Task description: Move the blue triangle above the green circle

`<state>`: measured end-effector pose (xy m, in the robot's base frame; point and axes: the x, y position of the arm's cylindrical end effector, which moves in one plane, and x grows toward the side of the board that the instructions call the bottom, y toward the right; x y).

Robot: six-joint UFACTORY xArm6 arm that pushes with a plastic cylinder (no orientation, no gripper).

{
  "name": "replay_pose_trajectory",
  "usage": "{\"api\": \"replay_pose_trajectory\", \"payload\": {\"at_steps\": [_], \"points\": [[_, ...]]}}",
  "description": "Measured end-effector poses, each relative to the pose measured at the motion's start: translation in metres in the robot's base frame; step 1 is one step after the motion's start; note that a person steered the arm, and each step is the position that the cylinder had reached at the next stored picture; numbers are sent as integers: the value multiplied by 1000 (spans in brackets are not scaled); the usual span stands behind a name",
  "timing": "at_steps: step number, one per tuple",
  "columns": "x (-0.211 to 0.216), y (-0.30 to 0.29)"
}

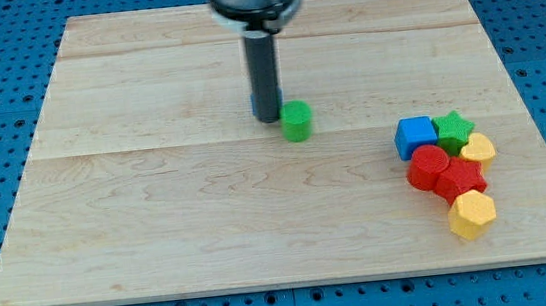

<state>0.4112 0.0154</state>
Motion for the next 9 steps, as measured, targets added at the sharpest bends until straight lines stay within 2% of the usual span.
{"api": "replay_pose_trajectory", "payload": {"at_steps": [2,3,4,5,6,7,9], "points": [[33,69],[6,23],[-12,-75],[-32,-122],[-61,-64],[-23,-4],[-69,2]]}}
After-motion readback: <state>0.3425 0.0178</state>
